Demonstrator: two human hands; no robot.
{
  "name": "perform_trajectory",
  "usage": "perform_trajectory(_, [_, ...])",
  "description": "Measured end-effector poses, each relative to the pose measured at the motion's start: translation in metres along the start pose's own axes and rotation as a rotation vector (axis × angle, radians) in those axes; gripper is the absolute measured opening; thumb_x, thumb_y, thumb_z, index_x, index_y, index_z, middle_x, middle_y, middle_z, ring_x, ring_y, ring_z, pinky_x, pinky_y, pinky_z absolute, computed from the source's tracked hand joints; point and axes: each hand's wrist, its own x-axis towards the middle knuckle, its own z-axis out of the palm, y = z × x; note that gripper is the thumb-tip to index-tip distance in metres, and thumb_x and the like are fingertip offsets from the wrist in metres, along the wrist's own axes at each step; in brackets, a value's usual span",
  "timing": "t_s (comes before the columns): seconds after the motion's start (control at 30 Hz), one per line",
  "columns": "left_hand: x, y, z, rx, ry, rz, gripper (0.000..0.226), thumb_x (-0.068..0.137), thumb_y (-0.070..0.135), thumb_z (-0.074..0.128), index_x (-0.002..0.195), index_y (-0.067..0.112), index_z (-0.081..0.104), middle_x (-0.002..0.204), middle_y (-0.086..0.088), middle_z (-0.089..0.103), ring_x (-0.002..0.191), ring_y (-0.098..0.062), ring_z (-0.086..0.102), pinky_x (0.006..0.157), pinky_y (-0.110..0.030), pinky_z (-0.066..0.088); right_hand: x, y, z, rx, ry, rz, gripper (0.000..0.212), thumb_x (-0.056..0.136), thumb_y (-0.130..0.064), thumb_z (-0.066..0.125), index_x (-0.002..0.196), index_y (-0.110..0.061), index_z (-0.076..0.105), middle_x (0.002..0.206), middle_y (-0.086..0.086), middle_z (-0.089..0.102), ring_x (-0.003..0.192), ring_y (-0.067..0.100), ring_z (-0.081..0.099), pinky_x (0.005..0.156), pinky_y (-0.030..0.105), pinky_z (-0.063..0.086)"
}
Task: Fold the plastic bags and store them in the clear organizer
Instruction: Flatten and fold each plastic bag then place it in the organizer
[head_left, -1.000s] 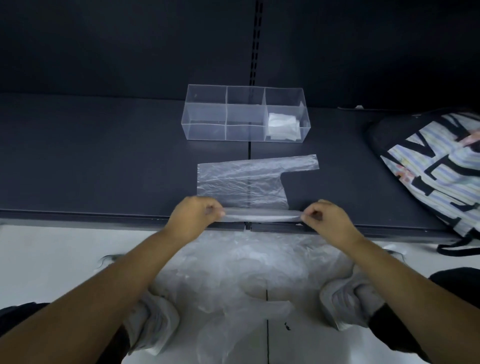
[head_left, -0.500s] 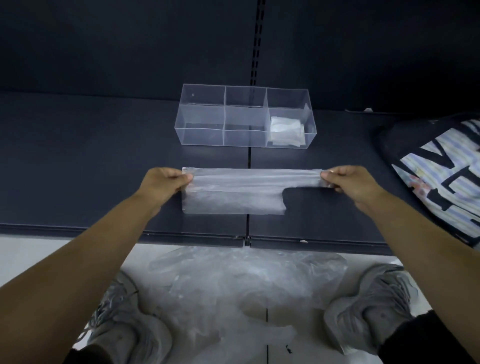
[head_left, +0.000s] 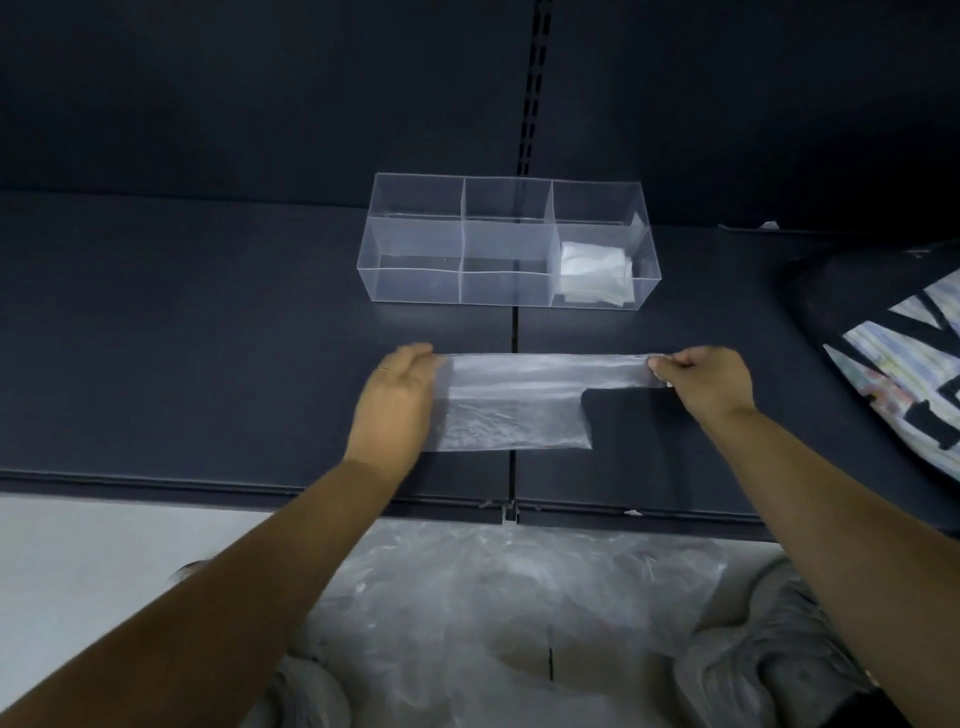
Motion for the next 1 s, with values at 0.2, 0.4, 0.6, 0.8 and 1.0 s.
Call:
perform_trajectory(0.2, [-0.023,-0.017,0.026,0.211,-0.339,-0.019,0.067,0.098,0.055,0.004,0.152,0.017,0.003,0.158,0.003,-0.005,0.148,-0.015,-0.002,0.12,-0.034,-0.007,-0.037,-0.042,0.018,-0.103,0.312,-0.155,0.023,0.084,-0.004,0.058,0.105,-0.009,0.065,0.114,0.015,0.056,0.101,0.034,0.057,0.087,0.038,0.046])
perform_trajectory(0.4, [-0.021,-0.022,0.027,0.384,-0.463,0.014,0.072,0.082,0.052,-0.014,0.146,0.018,-0.022,0.16,-0.004,-0.015,0.146,-0.023,-0.019,0.118,-0.045,-0.01,-0.125,-0.115,0.138,-0.125,-0.174,-0.708,0.04,0.099,-0.017,0.042,0.139,-0.01,0.046,0.145,0.009,0.042,0.134,0.022,0.036,0.114,0.031,0.023])
perform_trajectory(0.6, [-0.02,-0.029,0.023,0.299,-0.426,0.049,0.081,0.084,0.071,0.0,0.151,0.025,-0.008,0.159,0.005,-0.011,0.147,-0.019,-0.012,0.118,-0.047,-0.007,-0.085,-0.062,0.138,-0.599,-0.161,-0.613,0.062,0.1,-0.048,0.011,0.153,-0.018,-0.004,0.161,-0.002,-0.01,0.146,0.013,-0.015,0.117,0.037,-0.015])
perform_trajectory(0.8, [-0.019,-0.038,0.017,0.333,-0.446,0.091,0.09,0.079,0.08,-0.005,0.151,0.026,-0.008,0.161,0.0,-0.007,0.147,-0.021,-0.012,0.118,-0.05,-0.009,-0.05,-0.002,0.074,-0.685,-0.005,-0.383,0.064,0.098,-0.048,0.012,0.154,-0.019,0.0,0.162,0.001,-0.005,0.148,0.016,-0.008,0.118,0.039,-0.011])
perform_trajectory(1.0, [-0.019,-0.032,0.009,0.32,-0.44,0.076,0.096,0.078,0.082,0.002,0.153,0.022,-0.006,0.161,-0.004,-0.011,0.147,-0.021,-0.015,0.116,-0.049,-0.015,-0.051,0.005,0.043,-0.632,0.137,-0.233,0.063,0.101,-0.038,0.031,0.154,-0.015,0.006,0.161,0.009,0.0,0.148,0.026,0.0,0.117,0.049,-0.003])
